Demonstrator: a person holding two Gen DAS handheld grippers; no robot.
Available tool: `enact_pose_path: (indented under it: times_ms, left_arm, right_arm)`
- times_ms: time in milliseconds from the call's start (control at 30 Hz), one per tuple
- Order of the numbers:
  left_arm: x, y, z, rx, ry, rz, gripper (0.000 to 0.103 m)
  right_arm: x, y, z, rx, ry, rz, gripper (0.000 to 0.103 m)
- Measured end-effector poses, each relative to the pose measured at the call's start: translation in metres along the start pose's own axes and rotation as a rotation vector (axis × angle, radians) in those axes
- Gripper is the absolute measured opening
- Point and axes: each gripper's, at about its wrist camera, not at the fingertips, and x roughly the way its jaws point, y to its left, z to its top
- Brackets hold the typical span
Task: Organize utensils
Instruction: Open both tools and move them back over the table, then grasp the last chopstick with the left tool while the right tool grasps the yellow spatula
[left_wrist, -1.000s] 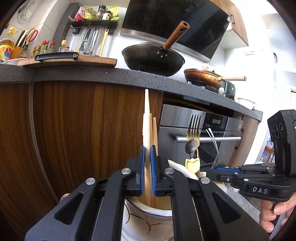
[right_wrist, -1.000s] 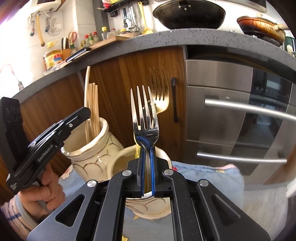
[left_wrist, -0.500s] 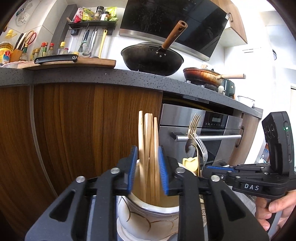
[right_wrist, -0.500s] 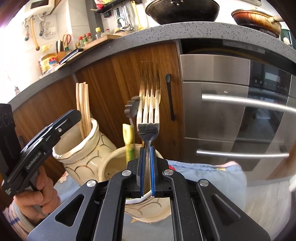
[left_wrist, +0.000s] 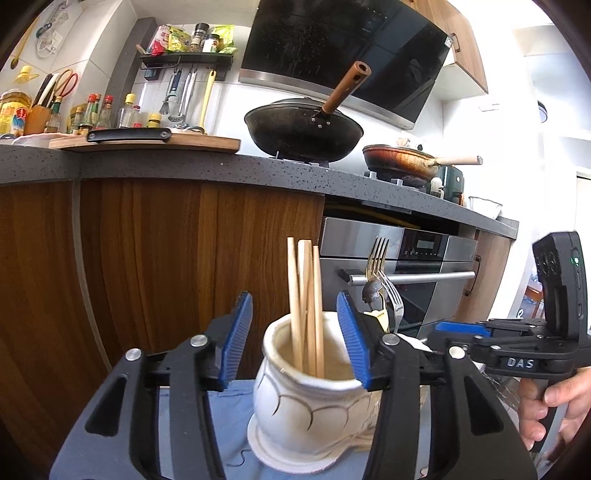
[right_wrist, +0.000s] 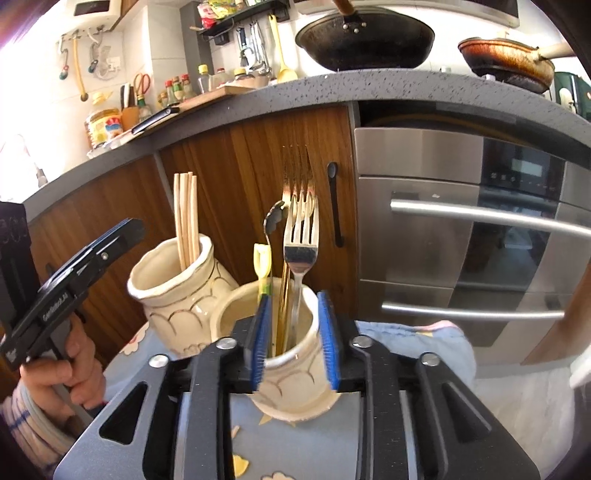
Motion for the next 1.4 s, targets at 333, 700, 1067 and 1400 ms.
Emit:
enact_pose_path:
  times_ms: [333, 700, 1067, 1400]
  left_arm:
    - [-0.038, -0.009, -0.026, -0.002, 0.062, 0.014, 0.053]
    - [-0.040, -0.032, -0.085, -0.011, 0.258, -0.020, 0.053]
    - [-0.043, -0.048, -0.116, -0.017, 0.364, -0.032, 0.053]
    - [-0.047, -0.062, -0.124, 0.036, 0.403, -0.036, 0.064]
  right_arm:
    - [-0.021, 0.001, -0.040, -0.013, 0.048, -0.029, 0.037]
    - [-0.018, -0.002, -0.077, 0.039, 0.123, -0.018, 0.043]
    - [-0.026, -0.008, -0.100, 0.085, 0.153, -0.024, 0.052]
    - [-0.025, -0.005, -0.110, 0.079, 0.180, -0.032, 0.063]
